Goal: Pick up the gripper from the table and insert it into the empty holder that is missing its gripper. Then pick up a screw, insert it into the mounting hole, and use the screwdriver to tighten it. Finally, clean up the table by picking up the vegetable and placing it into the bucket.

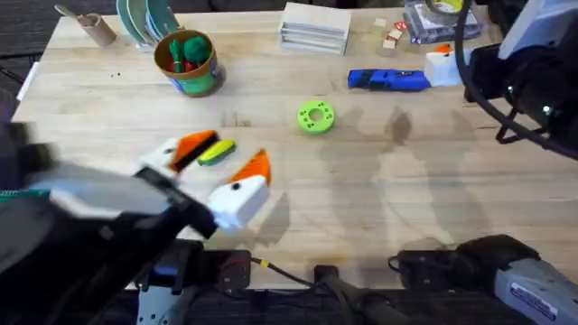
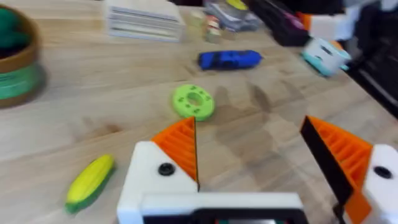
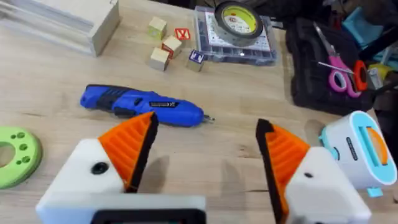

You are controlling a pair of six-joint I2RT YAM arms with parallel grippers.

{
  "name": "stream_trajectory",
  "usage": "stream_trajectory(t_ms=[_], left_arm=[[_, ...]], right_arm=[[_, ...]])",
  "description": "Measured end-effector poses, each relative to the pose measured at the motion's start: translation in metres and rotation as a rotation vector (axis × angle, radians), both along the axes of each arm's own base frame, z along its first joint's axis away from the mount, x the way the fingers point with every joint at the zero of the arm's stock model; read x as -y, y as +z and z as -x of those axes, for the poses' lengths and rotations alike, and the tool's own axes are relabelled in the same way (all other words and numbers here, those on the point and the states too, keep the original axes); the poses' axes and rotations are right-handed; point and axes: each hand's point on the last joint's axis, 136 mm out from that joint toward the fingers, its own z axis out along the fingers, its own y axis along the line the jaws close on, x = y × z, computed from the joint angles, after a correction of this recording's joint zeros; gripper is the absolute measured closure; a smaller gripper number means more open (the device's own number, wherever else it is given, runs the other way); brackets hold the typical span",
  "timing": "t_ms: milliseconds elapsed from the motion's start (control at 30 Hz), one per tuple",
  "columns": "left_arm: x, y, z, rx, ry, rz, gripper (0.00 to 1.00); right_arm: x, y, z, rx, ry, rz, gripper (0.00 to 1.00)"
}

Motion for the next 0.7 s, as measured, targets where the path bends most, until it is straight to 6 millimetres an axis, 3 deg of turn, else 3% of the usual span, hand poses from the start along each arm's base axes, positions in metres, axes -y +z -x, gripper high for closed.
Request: stream_trajectory(t_ms=[167, 267, 500, 700], left_arm=[[-0.029, 0.043, 0.011, 0.04, 0.164, -0.075, 0.007], [-0.044, 0.057, 0.012, 0.018, 0.237, -0.146, 0.007], [-0.077, 0.05, -0.001, -0.181, 0.349, -0.382, 0.008], [-0.089, 0.04, -0.027, -0.295, 0.367, -0.513, 0.008]], right_arm=[[0.0, -0.002, -0.001, -0.007, 0.0, 0.001, 0.007], [0.0, -0.002, -0.001, -0.007, 0.0, 0.001, 0.006], [0.0, -0.002, -0.001, -0.007, 0.0, 0.001, 0.008], [0.0, -0.002, -0.001, -0.007, 0.0, 0.001, 0.007]])
